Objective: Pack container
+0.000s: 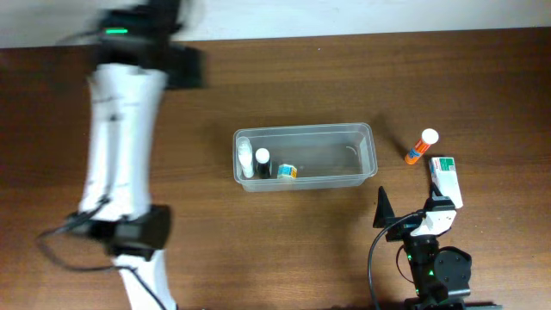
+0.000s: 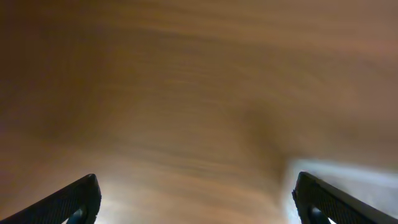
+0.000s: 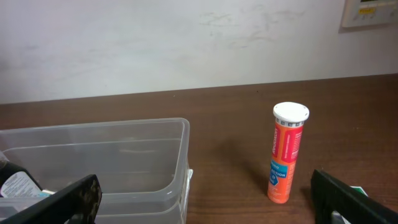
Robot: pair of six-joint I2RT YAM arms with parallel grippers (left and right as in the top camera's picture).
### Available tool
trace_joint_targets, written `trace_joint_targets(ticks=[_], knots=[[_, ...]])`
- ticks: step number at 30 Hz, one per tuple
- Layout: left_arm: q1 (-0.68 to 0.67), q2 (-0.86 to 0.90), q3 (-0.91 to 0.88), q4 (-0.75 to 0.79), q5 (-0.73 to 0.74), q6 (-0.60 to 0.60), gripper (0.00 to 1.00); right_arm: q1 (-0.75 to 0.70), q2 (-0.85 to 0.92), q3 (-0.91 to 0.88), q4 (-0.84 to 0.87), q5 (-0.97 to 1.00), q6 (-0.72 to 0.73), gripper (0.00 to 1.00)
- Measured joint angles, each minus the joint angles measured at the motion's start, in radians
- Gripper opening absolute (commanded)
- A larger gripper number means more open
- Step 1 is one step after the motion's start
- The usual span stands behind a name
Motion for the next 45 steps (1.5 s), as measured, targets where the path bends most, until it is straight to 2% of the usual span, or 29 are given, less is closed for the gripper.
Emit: trace_joint_targets(ticks=[6, 15, 28, 33, 37, 39, 42, 45], knots=[[0.183, -0.014, 0.000, -0.001, -0.032, -0.015, 1.00, 0.000, 0.000, 0.000, 0.000, 0.000, 0.001, 0.98], [0.353, -0.013, 0.000, -0.001, -0.037, -0.018, 1.00, 0.000, 0.000, 0.000, 0.000, 0.000, 0.000, 0.98], [0.379, -0.013, 0.000, -0.002, -0.039, -0.018, 1.00, 0.000, 0.000, 0.000, 0.005, 0.000, 0.000, 0.98], [0.379, -0.013, 0.000, -0.002, -0.039, -0.018, 1.00, 0.000, 0.000, 0.000, 0.066, -0.004, 0.011, 0.98], [0.379, -0.013, 0.000, -0.002, -0.040, -0.018, 1.00, 0.000, 0.000, 0.000, 0.176, -0.008, 0.074, 0.98], [0.379, -0.013, 0.000, -0.002, -0.040, -0.018, 1.00, 0.000, 0.003, 0.017, 0.169, -0.008, 0.095, 0.98], [0.379, -0.013, 0.000, -0.004, -0.040, -0.018, 1.00, 0.000, 0.055, 0.116, 0.103, 0.014, 0.115, 0.98], [0.379, -0.013, 0.000, -0.004, -0.040, -0.018, 1.00, 0.000, 0.193, 0.308, 0.043, 0.045, 0.104, 0.98]])
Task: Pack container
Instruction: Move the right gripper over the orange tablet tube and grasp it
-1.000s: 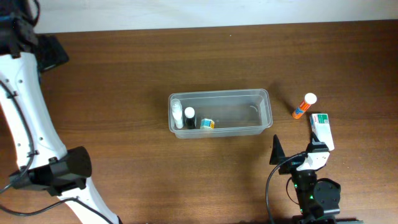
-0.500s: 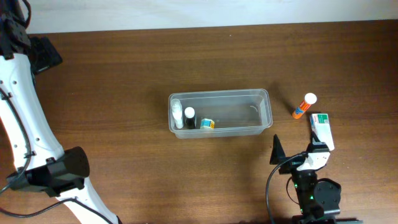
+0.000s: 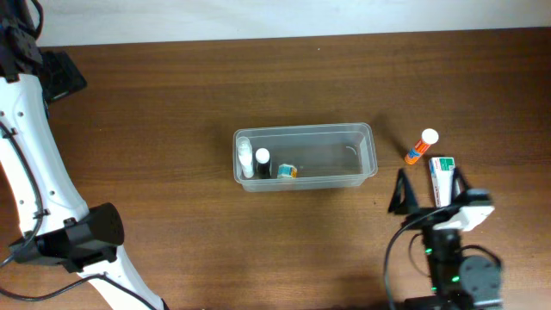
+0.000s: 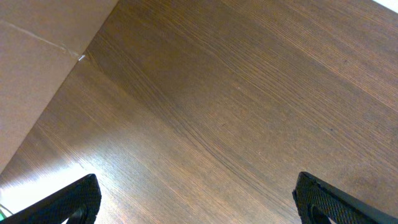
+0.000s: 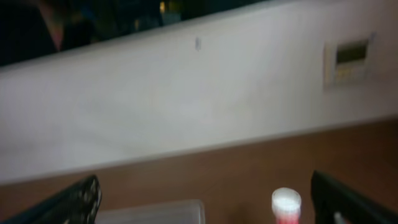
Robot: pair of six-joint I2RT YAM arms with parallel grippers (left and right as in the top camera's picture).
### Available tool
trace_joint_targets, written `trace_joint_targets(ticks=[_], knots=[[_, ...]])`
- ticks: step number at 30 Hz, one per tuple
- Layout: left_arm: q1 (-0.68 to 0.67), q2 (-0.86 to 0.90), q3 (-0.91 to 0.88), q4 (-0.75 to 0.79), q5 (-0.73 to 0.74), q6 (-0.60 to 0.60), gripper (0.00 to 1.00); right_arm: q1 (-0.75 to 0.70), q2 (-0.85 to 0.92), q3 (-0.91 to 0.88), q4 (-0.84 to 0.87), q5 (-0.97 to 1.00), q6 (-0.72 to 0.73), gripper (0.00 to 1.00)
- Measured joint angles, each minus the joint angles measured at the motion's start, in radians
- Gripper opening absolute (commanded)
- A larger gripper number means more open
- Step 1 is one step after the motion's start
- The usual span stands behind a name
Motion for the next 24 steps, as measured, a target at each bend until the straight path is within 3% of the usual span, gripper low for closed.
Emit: trace_joint_targets(ticks=[7, 12, 16, 20, 24], knots=[[0.000, 0.000, 0.000, 0.001, 0.000, -0.001, 1.00, 0.000, 0.513, 0.665, -0.356, 0.093, -0.104, 0.98], [0.000, 0.000, 0.000, 0.000, 0.000, -0.003, 1.00, -0.053, 0.969, 1.255, -0.797, 0.139, -0.130, 0.98], [0.000, 0.000, 0.000, 0.000, 0.000, -0.003, 1.00, -0.143, 1.265, 1.612, -1.102, 0.109, -0.135, 0.98], [0.000, 0.000, 0.000, 0.000, 0.000, -0.003, 1.00, -0.244, 1.510, 1.824, -1.304, -0.023, -0.138, 0.98], [0.000, 0.000, 0.000, 0.000, 0.000, -0.003, 1.00, -0.311, 1.661, 1.857, -1.313, -0.119, -0.138, 0.98]])
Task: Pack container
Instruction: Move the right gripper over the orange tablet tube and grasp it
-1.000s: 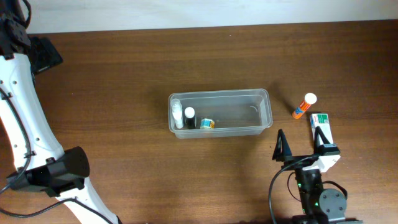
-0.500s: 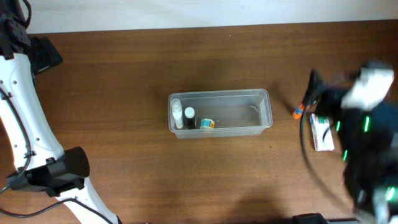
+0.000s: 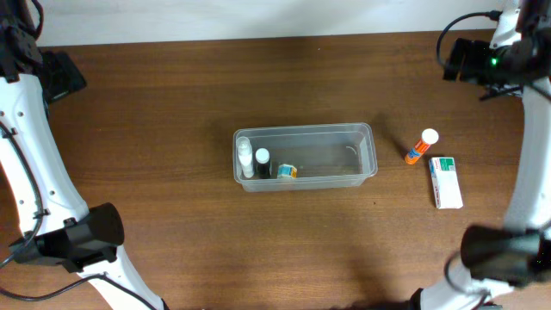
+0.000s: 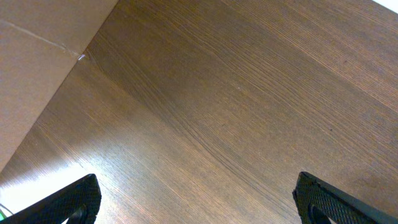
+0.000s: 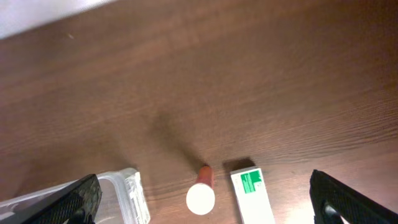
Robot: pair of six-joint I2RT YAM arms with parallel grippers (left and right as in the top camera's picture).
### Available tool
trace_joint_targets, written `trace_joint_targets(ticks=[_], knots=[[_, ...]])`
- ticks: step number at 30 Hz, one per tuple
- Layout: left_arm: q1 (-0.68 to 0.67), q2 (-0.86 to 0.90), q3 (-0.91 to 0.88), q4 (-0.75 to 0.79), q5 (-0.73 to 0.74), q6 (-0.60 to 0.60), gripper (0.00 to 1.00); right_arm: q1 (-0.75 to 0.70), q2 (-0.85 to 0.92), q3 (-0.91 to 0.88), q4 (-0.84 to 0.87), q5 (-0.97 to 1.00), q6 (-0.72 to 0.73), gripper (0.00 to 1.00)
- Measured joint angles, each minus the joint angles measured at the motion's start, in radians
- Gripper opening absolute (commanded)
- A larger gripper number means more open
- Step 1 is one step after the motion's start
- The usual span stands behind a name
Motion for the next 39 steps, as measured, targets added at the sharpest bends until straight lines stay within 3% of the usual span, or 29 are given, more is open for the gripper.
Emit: trace_joint_targets(ticks=[11, 23, 29, 33, 39], knots=[[0.000, 0.000, 0.000, 0.000, 0.000, 0.000, 1.00, -0.019, 0.181, 0.000, -0.081, -0.158, -0.023, 0.98], [0.000, 0.000, 0.000, 0.000, 0.000, 0.000, 1.00, 0.054, 0.211, -0.068, -0.145, -0.017, 0.008, 1.00], [0.000, 0.000, 0.000, 0.000, 0.000, 0.000, 1.00, 0.055, 0.214, -0.131, -0.167, 0.011, 0.011, 0.88], [0.000, 0.000, 0.000, 0.000, 0.000, 0.000, 1.00, 0.055, 0.214, -0.197, -0.167, 0.015, 0.012, 0.86], [0.000, 0.000, 0.000, 0.000, 0.000, 0.000, 1.00, 0.055, 0.215, -0.268, -0.145, 0.019, 0.010, 0.72]])
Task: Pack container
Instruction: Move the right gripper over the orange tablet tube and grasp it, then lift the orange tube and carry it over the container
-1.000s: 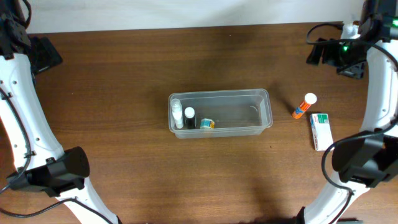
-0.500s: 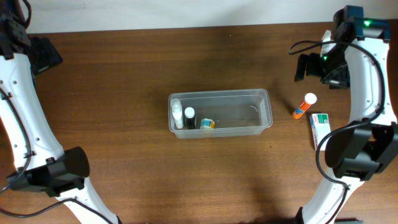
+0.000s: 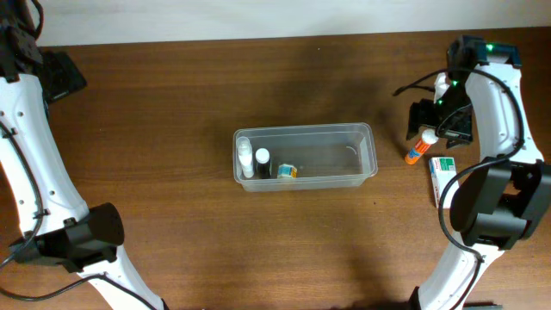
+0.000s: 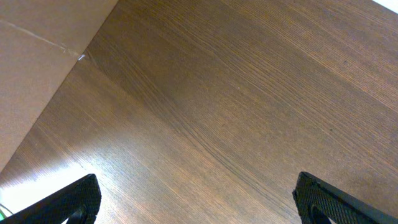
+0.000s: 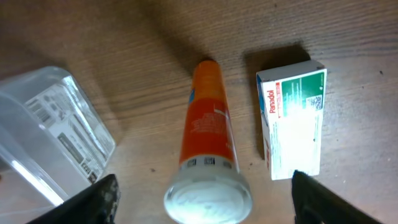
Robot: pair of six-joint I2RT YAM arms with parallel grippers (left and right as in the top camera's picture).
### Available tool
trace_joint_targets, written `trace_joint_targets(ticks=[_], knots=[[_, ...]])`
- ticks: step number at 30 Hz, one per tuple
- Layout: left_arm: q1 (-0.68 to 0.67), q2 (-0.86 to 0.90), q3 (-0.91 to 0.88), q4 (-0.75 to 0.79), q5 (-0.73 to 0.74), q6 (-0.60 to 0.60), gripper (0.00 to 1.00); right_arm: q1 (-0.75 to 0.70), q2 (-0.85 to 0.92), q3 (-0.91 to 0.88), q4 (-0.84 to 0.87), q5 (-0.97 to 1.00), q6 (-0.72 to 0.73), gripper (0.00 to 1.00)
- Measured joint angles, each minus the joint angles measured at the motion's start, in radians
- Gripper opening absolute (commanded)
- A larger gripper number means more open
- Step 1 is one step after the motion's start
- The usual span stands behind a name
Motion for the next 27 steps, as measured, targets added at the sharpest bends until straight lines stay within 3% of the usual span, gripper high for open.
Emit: trace_joint_targets(ticks=[3, 15, 21, 27], knots=[[0.000, 0.000, 0.000, 0.000, 0.000, 0.000, 1.00, 0.000, 0.000, -0.008, 0.013, 0.002, -0.002, 0.59], [0.000, 0.000, 0.000, 0.000, 0.000, 0.000, 1.00, 0.000, 0.000, -0.033, 0.041, 0.003, 0.002, 0.47], [0.000, 0.000, 0.000, 0.000, 0.000, 0.000, 1.00, 0.000, 0.000, -0.048, 0.071, 0.003, 0.002, 0.35], [0.000, 0.000, 0.000, 0.000, 0.000, 0.000, 1.00, 0.000, 0.000, -0.048, 0.080, 0.003, 0.002, 0.33]])
